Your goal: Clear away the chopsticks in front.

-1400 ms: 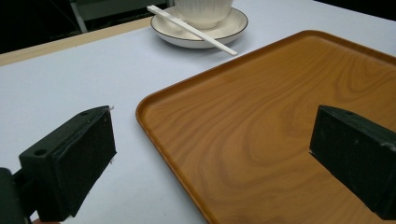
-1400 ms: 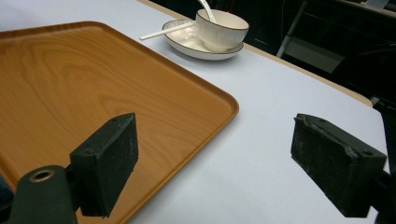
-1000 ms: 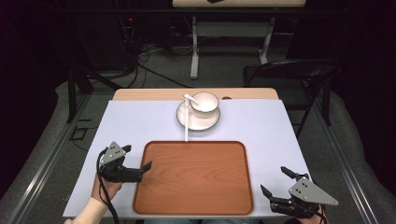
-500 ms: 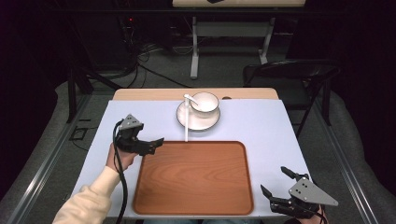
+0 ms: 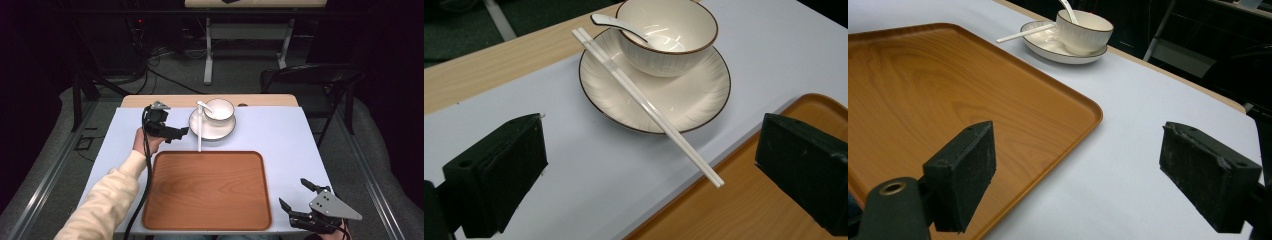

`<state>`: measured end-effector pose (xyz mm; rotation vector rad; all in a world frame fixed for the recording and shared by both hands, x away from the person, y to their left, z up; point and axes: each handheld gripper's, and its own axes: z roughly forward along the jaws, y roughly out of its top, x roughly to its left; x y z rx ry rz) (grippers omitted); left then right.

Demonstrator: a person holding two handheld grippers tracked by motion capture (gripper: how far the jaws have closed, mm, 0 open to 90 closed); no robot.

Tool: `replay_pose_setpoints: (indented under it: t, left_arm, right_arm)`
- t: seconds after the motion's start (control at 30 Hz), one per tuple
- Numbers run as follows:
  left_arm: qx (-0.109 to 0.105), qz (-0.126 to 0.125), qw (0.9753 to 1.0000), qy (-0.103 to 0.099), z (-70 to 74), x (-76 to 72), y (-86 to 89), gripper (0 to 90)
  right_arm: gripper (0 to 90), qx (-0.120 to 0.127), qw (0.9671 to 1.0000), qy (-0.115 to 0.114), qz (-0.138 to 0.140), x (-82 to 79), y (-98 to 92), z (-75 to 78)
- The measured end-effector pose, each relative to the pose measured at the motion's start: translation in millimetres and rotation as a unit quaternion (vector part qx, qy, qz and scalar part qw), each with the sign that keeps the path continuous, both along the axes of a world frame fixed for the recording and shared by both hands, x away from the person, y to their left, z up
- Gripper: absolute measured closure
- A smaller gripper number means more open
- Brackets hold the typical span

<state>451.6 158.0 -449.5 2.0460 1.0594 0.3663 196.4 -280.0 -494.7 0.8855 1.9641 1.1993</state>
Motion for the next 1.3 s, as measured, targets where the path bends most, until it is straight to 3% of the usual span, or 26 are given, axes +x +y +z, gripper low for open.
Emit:
replay_pose_setpoints:
  t: [0.23,0.57,0.8,1.0,1.3]
  left_arm:
    - [0.011,0.019,0.9996,0.018,-4.9,27.7,-12.9,2.8]
    - [0.038,0.051,0.997,0.043,-20.0,58.6,-30.1,15.1]
    - [0.035,0.07,0.9949,0.065,-33.3,76.5,-43.4,25.3]
    - [0.04,0.082,0.9933,0.071,-44.0,87.5,-54.0,36.8]
    - [0.026,0.095,0.9912,0.088,-53.5,101.6,-60.7,52.3]
  right_arm:
    - [14.3,0.0,1.0,0.0,0.002,0.0,0.0,0.0]
    - [14.3,0.001,1.0,0.001,0.002,0.3,-0.4,-0.1]
    - [14.3,0.001,1.0,0.0,0.003,0.2,-0.7,-0.1]
    - [14.3,0.002,1.0,0.0,0.003,0.2,-1.0,-0.2]
    - [14.3,0.002,1.0,0.0,0.003,0.1,-1.2,-0.2]
